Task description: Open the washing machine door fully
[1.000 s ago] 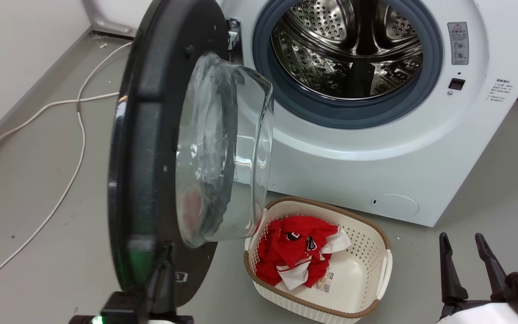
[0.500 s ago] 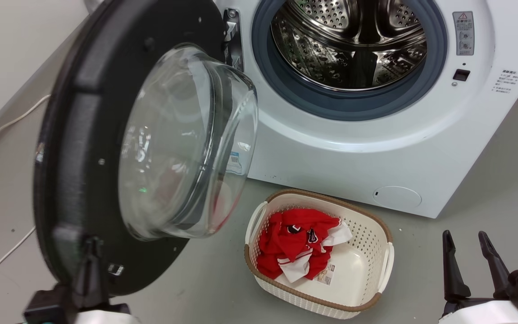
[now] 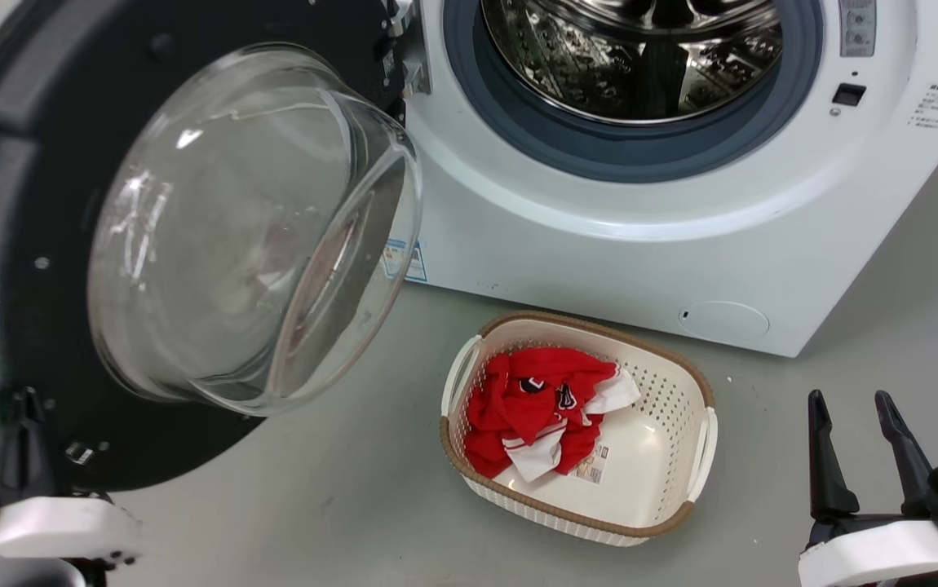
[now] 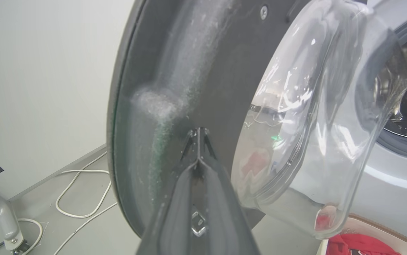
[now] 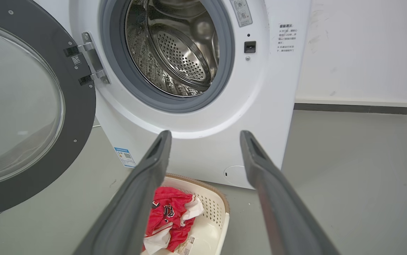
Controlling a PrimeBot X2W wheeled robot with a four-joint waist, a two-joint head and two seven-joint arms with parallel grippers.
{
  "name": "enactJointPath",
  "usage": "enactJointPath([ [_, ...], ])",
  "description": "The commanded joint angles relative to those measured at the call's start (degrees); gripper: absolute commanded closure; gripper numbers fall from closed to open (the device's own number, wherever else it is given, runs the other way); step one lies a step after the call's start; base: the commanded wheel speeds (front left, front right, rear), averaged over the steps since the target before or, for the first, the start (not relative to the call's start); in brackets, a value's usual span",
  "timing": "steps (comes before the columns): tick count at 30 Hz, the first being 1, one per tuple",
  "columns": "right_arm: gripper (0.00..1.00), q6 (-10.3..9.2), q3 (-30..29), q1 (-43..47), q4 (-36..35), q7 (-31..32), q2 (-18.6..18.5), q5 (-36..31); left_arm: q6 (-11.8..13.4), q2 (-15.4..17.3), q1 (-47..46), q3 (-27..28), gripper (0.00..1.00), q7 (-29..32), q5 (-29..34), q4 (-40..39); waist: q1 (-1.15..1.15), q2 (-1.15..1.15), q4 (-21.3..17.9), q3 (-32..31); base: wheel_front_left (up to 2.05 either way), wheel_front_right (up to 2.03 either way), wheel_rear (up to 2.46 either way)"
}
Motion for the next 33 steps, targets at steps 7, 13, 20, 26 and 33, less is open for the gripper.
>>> enactJointPath([
  [7,0.0,-0.04,-0.08,-1.63,-1.23,0.59,0.1,-0.82,-1.86,2.99,-4.8,4.83,1.0,-1.37,-3.28,6.61,0.0,0.0,-0.99,2.65,0.0,0.0,0.0],
  [13,0.0,-0.04,-0.12,-2.61,-1.86,1.1,0.09,-1.22,-4.83,6.32,-8.68,8.35,1.0,-2.22,-6.05,13.25,0.0,0.0,-1.71,4.5,0.0,0.0,0.0],
  [20,0.0,-0.04,-0.18,-3.58,-1.88,1.48,0.1,-1.76,-8.36,10.11,-13.96,10.33,1.0,-3.32,-7.95,21.96,0.0,0.0,-2.19,5.57,0.0,0.0,0.0],
  [26,0.0,-0.04,0.26,-3.52,-1.66,1.37,0.1,-2.13,-8.58,10.82,-15.39,10.52,1.0,-4.31,-7.52,25.42,0.0,0.0,-2.78,5.14,0.0,0.0,0.0],
  [33,0.0,-0.04,0.76,-2.4,-0.74,0.86,0.09,-1.3,-6.7,7.66,-10.83,10.23,1.0,-5.82,-5.93,22.93,0.0,0.0,-3.77,2.77,0.0,0.0,0.0],
])
